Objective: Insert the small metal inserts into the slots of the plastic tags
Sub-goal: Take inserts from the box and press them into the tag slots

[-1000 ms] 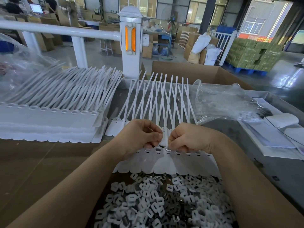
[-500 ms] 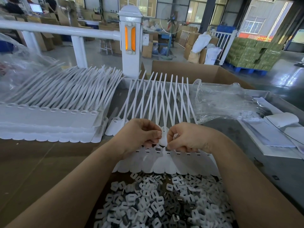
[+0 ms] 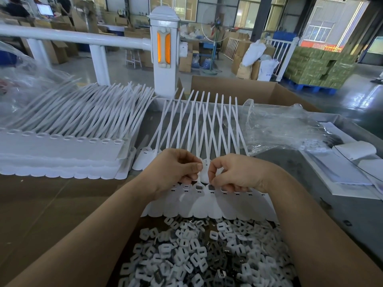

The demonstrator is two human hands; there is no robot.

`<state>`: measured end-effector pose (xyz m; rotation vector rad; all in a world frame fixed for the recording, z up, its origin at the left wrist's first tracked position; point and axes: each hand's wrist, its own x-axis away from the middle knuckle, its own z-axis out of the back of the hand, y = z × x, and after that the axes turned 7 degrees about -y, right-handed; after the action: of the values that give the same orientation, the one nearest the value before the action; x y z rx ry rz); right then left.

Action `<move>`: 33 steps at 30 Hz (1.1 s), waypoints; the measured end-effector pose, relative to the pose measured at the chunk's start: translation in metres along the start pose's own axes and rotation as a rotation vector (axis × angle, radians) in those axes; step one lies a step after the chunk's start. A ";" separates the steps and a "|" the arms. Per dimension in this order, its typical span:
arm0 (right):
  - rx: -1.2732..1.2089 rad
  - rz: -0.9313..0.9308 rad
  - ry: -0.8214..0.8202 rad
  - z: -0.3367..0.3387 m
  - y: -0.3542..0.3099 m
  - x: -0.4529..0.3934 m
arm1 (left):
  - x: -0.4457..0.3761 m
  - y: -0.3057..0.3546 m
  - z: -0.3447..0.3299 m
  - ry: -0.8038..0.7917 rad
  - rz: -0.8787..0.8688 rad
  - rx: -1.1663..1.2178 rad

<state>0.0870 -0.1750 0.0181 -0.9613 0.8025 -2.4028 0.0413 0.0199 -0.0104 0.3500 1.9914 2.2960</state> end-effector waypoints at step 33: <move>-0.003 -0.023 0.023 -0.002 -0.003 0.000 | 0.002 0.001 -0.001 0.004 0.004 -0.009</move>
<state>0.0847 -0.1723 0.0190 -0.9513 0.8082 -2.4368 0.0387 0.0188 -0.0089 0.3491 1.9837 2.3090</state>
